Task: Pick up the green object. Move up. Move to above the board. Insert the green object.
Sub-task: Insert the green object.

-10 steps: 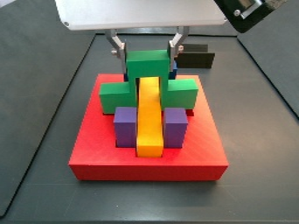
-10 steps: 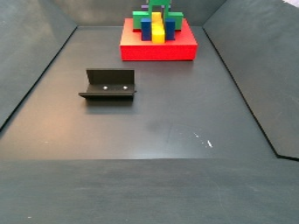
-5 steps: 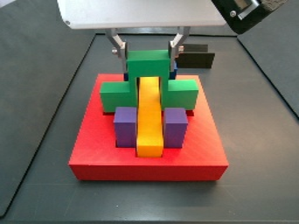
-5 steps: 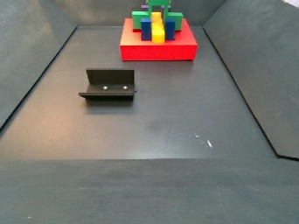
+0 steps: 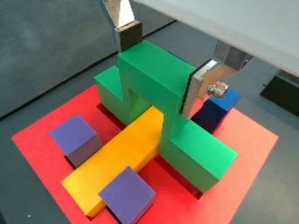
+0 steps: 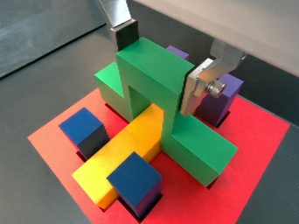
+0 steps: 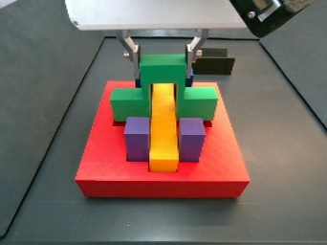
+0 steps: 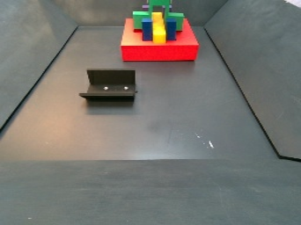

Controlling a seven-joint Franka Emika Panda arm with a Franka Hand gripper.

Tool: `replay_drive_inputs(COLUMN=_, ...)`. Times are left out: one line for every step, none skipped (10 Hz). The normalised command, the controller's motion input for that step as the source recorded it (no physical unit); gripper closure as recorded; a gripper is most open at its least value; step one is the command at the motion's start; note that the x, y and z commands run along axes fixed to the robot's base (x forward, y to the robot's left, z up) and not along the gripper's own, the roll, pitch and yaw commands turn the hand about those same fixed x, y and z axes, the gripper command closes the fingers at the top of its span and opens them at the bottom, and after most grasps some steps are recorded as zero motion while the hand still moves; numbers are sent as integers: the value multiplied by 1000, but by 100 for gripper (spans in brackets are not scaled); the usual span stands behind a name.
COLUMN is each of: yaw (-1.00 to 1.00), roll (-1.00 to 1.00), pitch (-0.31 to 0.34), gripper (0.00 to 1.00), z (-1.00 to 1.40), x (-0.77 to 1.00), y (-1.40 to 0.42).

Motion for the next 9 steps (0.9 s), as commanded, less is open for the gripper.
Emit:
replay_drive_inputs(yaw=0, roll=0, pitch=-1, gripper=100, z=-234, x=91, y=0)
replay_drive_inputs(yaw=0, roll=17, pitch=0, gripper=100, z=-183, x=63, y=0)
replay_drive_inputs(yaw=0, roll=53, pitch=0, gripper=100, z=-146, x=57, y=0)
replay_drive_inputs(yaw=0, roll=41, pitch=0, gripper=100, z=-126, x=29, y=0)
replay_drive_inputs(yaw=-43, roll=4, pitch=0, gripper=100, z=-94, x=11, y=-3)
replay_drive_inputs(yaw=-134, roll=50, pitch=0, gripper=100, z=-129, x=117, y=-63)
replay_drive_inputs(yaw=-131, roll=97, pitch=13, gripper=100, z=-131, x=177, y=0)
replay_drive_inputs(yaw=-109, roll=71, pitch=24, gripper=100, z=-63, x=223, y=0)
replay_drive_inputs(yaw=-46, roll=64, pitch=50, gripper=100, z=0, x=417, y=0)
